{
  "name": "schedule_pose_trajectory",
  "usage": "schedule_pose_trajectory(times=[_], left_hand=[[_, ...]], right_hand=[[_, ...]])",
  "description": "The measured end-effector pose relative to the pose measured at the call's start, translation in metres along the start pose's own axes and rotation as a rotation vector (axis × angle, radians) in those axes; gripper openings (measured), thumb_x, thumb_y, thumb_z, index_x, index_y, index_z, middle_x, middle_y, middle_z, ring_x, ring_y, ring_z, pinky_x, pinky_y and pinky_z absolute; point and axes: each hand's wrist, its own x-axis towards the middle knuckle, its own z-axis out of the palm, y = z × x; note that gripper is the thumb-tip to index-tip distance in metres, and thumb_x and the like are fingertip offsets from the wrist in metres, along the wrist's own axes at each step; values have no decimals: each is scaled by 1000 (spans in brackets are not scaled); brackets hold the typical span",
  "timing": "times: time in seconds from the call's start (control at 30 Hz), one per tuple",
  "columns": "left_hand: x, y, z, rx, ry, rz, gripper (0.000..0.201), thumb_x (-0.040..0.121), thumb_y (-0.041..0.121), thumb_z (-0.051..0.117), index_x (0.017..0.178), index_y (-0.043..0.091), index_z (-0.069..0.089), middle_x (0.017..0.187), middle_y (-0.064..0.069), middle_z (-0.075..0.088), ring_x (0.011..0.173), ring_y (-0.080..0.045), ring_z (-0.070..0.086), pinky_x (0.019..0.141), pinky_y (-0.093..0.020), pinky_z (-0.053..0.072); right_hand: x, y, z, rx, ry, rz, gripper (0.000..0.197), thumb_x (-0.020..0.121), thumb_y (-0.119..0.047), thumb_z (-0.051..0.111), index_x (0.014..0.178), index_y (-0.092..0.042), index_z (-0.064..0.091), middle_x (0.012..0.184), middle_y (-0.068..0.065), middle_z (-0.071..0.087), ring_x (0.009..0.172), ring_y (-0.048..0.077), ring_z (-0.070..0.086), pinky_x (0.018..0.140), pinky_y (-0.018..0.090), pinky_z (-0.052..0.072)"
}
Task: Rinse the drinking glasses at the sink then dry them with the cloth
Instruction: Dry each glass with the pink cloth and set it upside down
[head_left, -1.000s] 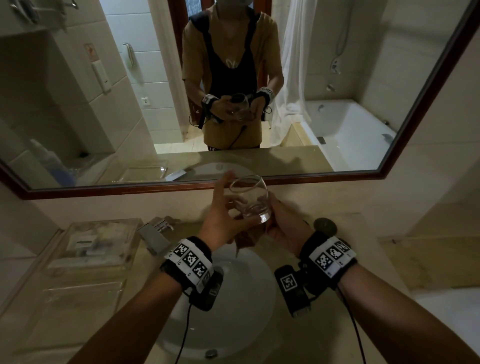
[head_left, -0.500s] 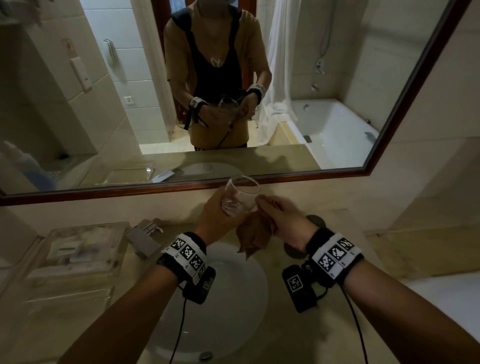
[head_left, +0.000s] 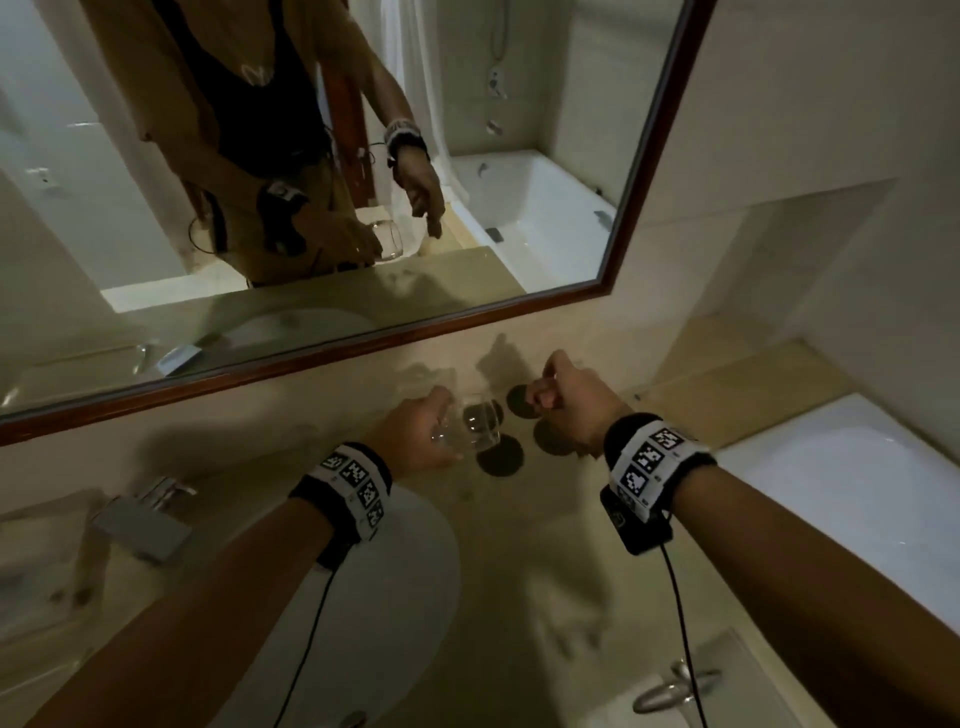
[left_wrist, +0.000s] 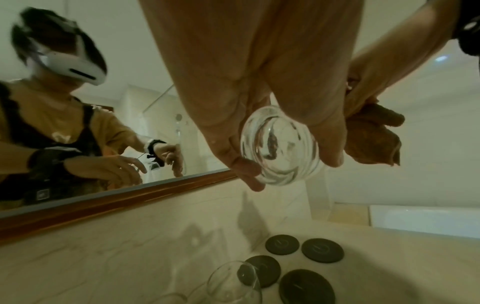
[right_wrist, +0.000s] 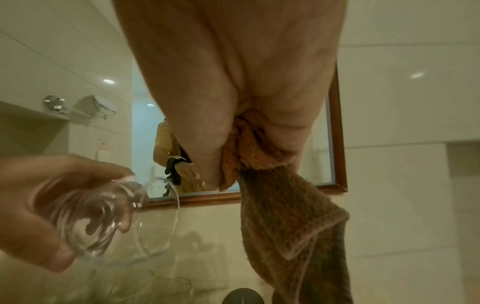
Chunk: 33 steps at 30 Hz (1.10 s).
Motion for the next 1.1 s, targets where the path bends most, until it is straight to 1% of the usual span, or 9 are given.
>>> schedule_pose_trajectory(times=[0.1, 0.2, 0.27, 0.33, 0.43, 0.57, 0.63, 0.73, 1.1], left_hand=[[25, 13, 13, 18, -53, -16, 65, 70, 29, 82, 113, 22, 34, 80, 6, 57, 67, -13, 60, 54, -20, 44], [54, 26, 28, 84, -101, -50, 75, 71, 24, 82, 126, 21, 32, 88, 5, 58, 74, -13, 59, 60, -19, 44], [72, 33, 39, 146, -145, -105, 78, 74, 22, 79, 135, 18, 31, 101, -2, 59, 85, -15, 58, 69, -22, 44], [87, 38, 50, 213, -163, -174, 80, 76, 22, 78, 141, 13, 32, 122, -9, 56, 104, -23, 57, 83, -26, 44], [106, 43, 66, 316, -196, -243, 76, 78, 29, 76, 140, 14, 35, 135, -10, 50, 118, -29, 52, 97, -36, 45], [124, 40, 90, 400, -323, -336, 76, 82, 30, 71, 143, 12, 30, 133, -15, 48, 117, -33, 51, 91, -37, 45], [130, 37, 99, 442, -344, -354, 71, 80, 32, 73, 137, 14, 34, 125, -14, 51, 107, -33, 56, 83, -37, 48], [137, 31, 109, 509, -373, -374, 67, 77, 34, 75, 130, 16, 39, 120, -13, 53, 104, -33, 57, 85, -41, 51], [158, 12, 133, 608, -408, -390, 71, 81, 26, 73, 141, 18, 36, 133, -17, 43, 122, -37, 43, 98, -46, 43]], right_hand=[[11, 25, -9, -4, -25, 50, 27, 89, -19, 60, 106, -22, 38, 103, 8, 59, 87, 28, 62, 73, 38, 54], [28, 54, -15, 36, -22, -33, 24, 88, -19, 61, 96, -27, 40, 103, 7, 64, 89, 28, 64, 82, 43, 55], [40, 73, -17, 82, -19, -90, 25, 85, -11, 62, 89, -27, 44, 99, 2, 68, 90, 22, 65, 86, 36, 53], [54, 91, -20, 114, -12, -133, 23, 85, -5, 62, 89, -23, 49, 89, -5, 66, 84, 15, 64, 78, 26, 51], [73, 115, -28, 127, -46, -136, 16, 90, -11, 62, 97, -19, 50, 77, -12, 54, 60, -4, 54, 49, 10, 39], [92, 142, -24, 140, -87, -167, 16, 91, -11, 63, 101, -15, 51, 77, -18, 49, 65, -6, 46, 54, 8, 35], [99, 149, -18, 164, -94, -188, 17, 89, -10, 64, 100, -12, 53, 80, -14, 56, 72, 0, 55, 66, 15, 44], [108, 156, -8, 200, -151, -202, 21, 86, -8, 65, 100, -16, 52, 99, 4, 68, 90, 20, 65, 83, 36, 55], [132, 164, 9, 195, -190, -215, 20, 86, -16, 66, 95, -25, 49, 100, 0, 69, 89, 16, 66, 84, 39, 58]])
